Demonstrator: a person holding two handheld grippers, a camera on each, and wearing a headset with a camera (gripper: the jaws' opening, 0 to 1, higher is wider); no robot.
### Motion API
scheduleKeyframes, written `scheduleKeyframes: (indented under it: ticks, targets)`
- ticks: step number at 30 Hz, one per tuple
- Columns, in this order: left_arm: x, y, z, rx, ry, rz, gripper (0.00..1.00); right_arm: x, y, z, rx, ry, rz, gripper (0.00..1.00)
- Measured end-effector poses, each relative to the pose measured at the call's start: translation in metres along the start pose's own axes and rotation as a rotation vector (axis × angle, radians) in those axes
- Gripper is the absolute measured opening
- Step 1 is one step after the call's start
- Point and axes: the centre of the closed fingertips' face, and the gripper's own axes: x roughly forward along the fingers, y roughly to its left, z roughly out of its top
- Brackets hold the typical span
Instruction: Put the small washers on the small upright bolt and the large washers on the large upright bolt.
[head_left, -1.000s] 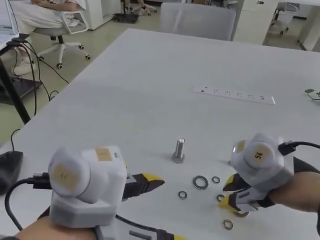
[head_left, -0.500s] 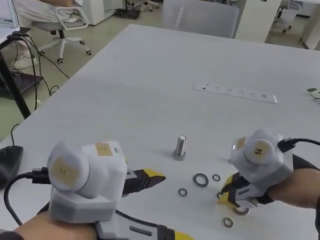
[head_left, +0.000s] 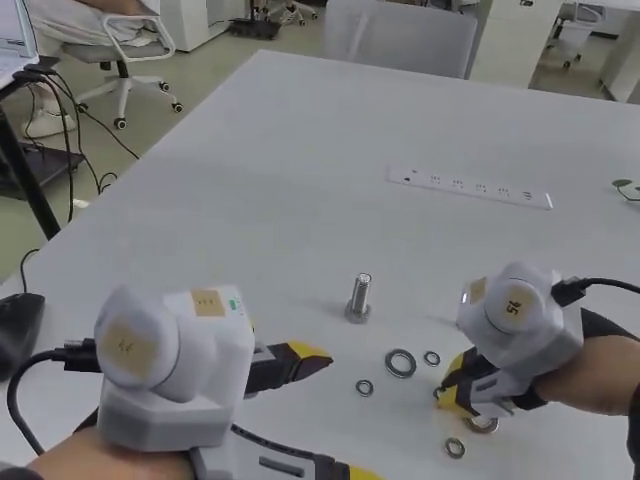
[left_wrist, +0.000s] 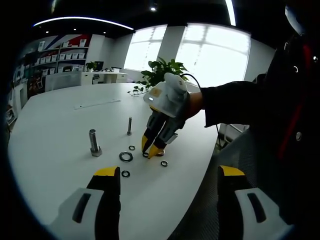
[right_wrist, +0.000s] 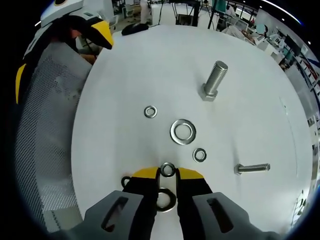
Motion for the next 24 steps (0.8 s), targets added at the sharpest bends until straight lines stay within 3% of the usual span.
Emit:
scheduleKeyframes:
  ticks: [24]
  targets:
    - [-0.0006, 0.0030, -0.0008, -0.001, 0.001, 0.003, 0.78, -0.0020, -0.0032, -0.0015, 0.003, 0.012, 0.005, 0.13]
